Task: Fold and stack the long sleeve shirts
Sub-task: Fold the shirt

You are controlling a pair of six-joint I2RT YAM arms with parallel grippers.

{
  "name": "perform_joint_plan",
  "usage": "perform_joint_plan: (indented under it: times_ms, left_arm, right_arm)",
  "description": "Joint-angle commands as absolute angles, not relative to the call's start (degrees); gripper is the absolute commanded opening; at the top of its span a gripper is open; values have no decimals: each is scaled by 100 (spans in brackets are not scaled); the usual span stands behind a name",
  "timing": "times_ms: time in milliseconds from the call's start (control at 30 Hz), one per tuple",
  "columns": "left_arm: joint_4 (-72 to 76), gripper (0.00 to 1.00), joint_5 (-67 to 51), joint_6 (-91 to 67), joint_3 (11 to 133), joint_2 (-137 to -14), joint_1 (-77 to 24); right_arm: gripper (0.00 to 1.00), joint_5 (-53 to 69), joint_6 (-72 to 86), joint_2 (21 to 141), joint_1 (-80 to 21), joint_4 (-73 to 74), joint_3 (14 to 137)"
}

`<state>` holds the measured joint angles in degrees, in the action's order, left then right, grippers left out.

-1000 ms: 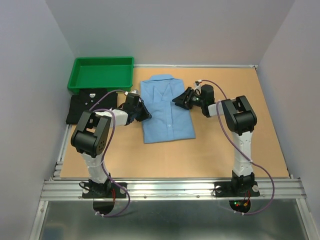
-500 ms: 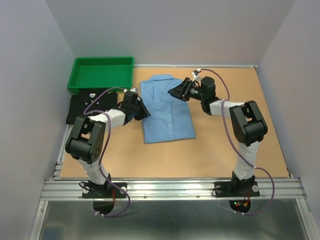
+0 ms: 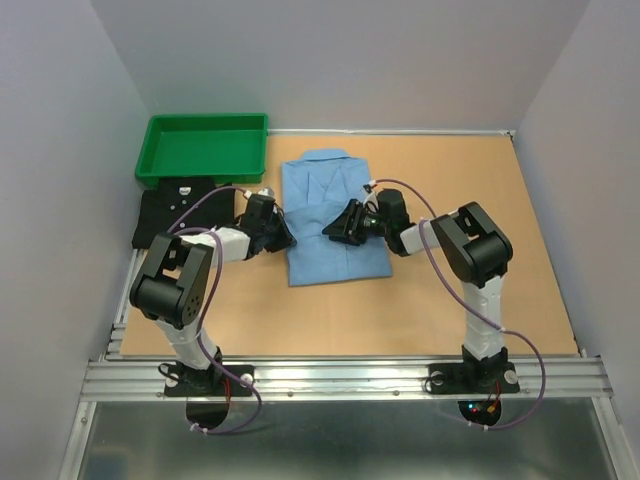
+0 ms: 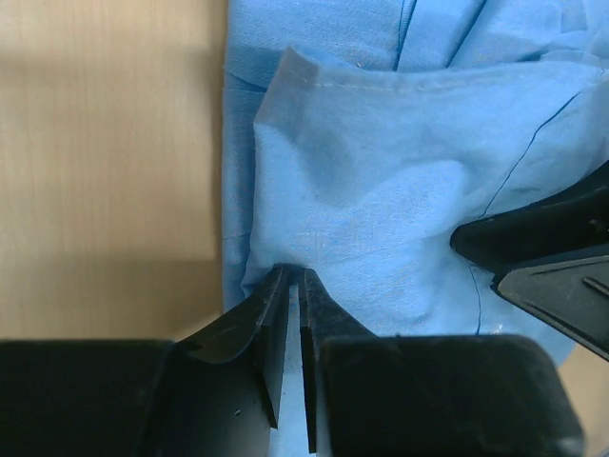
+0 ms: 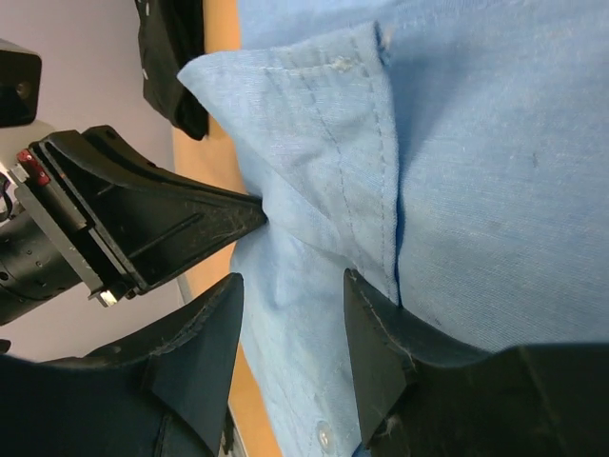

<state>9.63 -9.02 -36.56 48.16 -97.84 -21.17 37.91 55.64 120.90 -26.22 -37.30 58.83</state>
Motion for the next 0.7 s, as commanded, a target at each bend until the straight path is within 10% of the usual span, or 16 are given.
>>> perform_joint_plan:
  times_ms: [0, 400, 667]
  left_arm:
    - [747, 22, -659, -3612, 4457, -9695, -2092]
    - [974, 22, -905, -4734, 3648, -9053, -2592]
    - [3162, 22, -976, -7328, 3049, -8982, -4742]
  right_arm:
    - [52, 3639, 5169, 11883, -2575, -3850, 5792]
    - [54, 1909, 3367, 9189, -2646, -1021, 5310]
    - [55, 98, 3024, 7376, -2602, 394, 4501]
